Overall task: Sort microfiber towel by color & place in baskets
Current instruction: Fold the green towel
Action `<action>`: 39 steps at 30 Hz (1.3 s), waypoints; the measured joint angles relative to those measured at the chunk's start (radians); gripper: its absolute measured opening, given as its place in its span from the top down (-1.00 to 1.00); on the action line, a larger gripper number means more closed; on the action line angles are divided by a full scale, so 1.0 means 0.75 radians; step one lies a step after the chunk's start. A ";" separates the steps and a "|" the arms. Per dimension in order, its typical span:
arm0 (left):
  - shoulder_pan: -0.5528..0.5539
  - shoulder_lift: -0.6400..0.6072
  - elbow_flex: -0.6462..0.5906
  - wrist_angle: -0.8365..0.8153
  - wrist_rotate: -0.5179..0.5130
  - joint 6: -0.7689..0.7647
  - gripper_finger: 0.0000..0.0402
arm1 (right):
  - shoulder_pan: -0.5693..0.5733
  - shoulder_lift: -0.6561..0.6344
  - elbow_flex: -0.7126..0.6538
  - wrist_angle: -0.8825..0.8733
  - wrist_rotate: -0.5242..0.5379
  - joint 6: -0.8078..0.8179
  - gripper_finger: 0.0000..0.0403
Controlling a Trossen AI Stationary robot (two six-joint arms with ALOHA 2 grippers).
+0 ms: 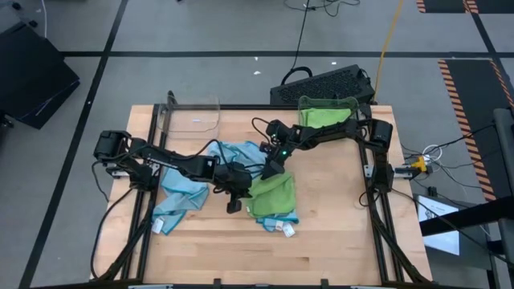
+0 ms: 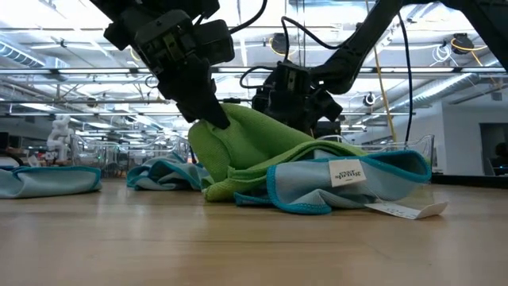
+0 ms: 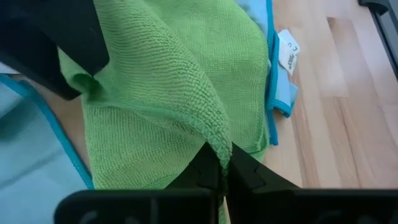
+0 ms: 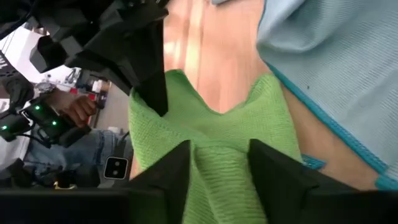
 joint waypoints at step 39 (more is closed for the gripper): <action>-0.016 -0.531 0.000 0.015 -0.043 -0.239 0.98 | 0.444 -0.955 -0.113 -0.307 0.954 0.352 1.00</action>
